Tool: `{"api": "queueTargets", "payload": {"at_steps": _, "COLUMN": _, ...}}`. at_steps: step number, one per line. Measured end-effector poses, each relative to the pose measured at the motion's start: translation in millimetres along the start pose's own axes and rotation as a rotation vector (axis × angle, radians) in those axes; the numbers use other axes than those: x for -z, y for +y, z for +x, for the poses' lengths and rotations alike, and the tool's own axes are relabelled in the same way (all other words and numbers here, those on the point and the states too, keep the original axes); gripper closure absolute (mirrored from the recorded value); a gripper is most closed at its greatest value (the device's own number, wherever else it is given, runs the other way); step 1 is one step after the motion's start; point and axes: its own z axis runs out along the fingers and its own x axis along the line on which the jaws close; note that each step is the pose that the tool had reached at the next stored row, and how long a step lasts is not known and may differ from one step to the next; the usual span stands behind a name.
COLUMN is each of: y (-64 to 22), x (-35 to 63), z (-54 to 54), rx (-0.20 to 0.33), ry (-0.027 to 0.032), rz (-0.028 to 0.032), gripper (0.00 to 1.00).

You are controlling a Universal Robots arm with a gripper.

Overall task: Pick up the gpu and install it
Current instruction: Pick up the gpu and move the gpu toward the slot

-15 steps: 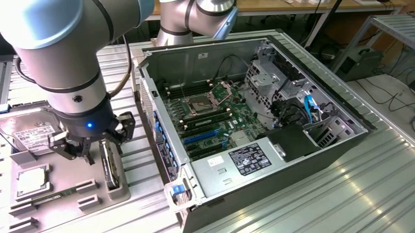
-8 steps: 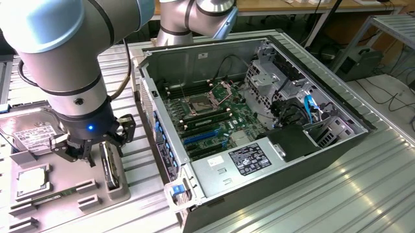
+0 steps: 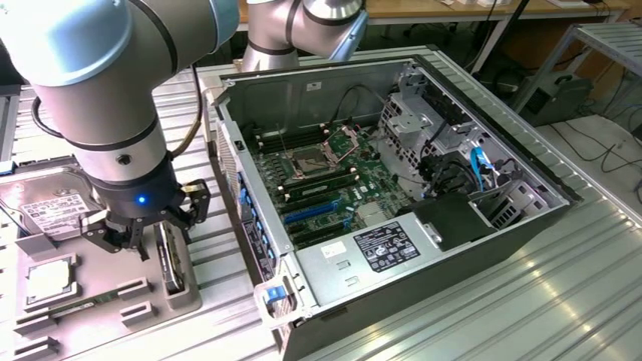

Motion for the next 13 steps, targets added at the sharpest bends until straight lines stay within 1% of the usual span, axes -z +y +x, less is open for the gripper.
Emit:
{"api": "queueTargets", "payload": {"at_steps": 7, "y": 0.7, "x": -0.1, "z": -0.1, "rx": 0.0, "ry": -0.0002, "rz": -0.0001, "gripper": 0.4}}
{"api": "queueTargets", "payload": {"at_steps": 11, "y": 5.1, "x": 0.0, "z": -0.4, "rx": 0.0, "ry": -0.0001, "rz": 0.0004, "gripper": 0.4}}
{"api": "queueTargets", "payload": {"at_steps": 13, "y": 5.7, "x": 0.0, "z": -0.5, "rx": 0.0, "ry": -0.0001, "rz": 0.0004, "gripper": 0.4}}
